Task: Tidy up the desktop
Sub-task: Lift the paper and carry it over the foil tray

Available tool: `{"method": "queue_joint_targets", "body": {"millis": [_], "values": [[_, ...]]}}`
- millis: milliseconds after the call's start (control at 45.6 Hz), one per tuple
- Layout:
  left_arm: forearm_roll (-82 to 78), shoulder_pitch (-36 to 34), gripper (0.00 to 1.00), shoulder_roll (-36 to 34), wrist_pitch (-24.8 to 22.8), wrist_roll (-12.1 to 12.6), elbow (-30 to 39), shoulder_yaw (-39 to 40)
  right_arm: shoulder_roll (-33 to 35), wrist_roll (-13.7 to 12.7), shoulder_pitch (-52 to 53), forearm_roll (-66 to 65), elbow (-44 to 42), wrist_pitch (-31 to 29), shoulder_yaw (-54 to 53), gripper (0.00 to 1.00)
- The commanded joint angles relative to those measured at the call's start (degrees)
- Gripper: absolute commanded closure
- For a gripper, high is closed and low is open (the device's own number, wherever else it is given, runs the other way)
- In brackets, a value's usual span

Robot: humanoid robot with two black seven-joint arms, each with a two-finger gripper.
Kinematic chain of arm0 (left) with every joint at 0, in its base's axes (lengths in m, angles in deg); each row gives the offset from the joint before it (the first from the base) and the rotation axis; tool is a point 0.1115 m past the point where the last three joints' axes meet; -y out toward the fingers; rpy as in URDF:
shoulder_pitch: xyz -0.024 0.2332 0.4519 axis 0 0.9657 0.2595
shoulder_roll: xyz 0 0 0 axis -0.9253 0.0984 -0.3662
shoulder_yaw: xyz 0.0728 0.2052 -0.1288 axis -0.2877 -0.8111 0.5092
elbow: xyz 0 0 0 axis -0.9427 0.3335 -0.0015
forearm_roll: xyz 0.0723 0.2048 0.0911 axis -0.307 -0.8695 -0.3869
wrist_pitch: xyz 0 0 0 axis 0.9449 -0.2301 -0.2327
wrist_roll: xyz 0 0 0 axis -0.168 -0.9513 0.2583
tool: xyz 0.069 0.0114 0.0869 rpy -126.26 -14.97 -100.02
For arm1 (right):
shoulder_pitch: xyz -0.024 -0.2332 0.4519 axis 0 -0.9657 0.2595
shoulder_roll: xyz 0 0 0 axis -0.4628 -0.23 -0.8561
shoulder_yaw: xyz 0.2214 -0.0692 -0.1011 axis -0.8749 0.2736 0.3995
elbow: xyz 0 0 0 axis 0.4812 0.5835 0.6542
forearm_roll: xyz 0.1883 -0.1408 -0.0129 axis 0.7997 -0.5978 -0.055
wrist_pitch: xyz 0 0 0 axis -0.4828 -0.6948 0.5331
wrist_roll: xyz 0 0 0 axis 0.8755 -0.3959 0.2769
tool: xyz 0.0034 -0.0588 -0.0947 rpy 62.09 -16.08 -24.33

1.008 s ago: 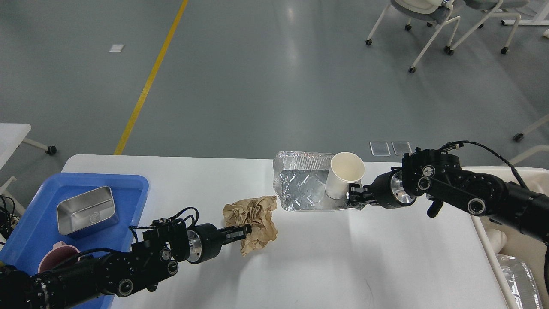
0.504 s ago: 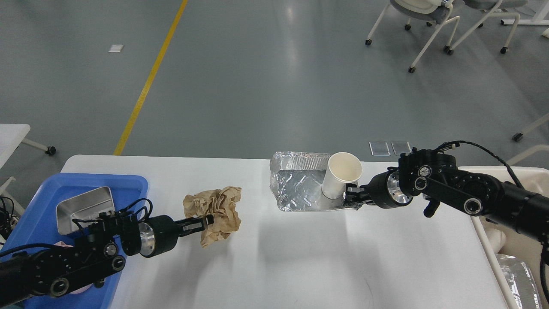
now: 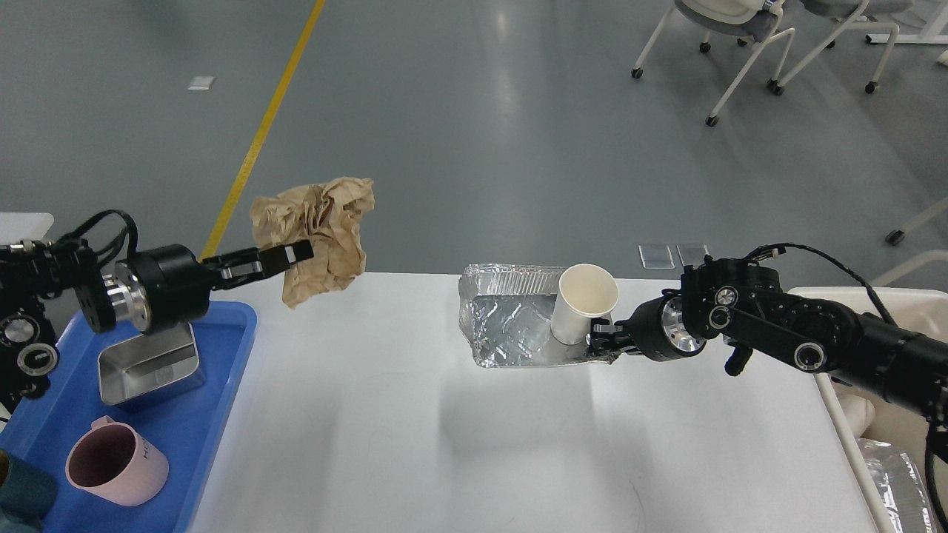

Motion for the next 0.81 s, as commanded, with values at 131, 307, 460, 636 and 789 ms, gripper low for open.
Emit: {"method": "queue_joint_targets", "body": {"millis": [131, 307, 460, 636, 789], "values": [[0.3, -11.9, 1.0, 0.8, -8.4, 0.6, -0.6, 5.1, 0.4, 0.0, 0.1, 0.0, 0.1, 0.0, -0.1, 1.0], [-0.9, -13.5, 0.98, 8.5, -9.3, 2.9, -3.1, 2.1, 0.2, 0.0, 0.2, 0.0, 0.1, 0.0, -0.1, 1.0], [-5.4, -15.2, 0.96, 15.5, -10.8, 5.3, -7.7, -4.4, 0.4, 0.0, 0.5, 0.0, 0.1, 0.0, -0.1, 1.0], [-9.7, -15.2, 0.96, 23.4, -10.7, 5.2, -11.7, -7.8, 0.6, 0.1, 0.6, 0.0, 0.1, 0.0, 0.0, 1.0], [-10.6, -15.3, 0.96, 27.4, -10.7, 5.2, -14.3, -8.8, 0.4, 0.1, 0.6, 0.0, 0.1, 0.0, 0.0, 1.0]]}}
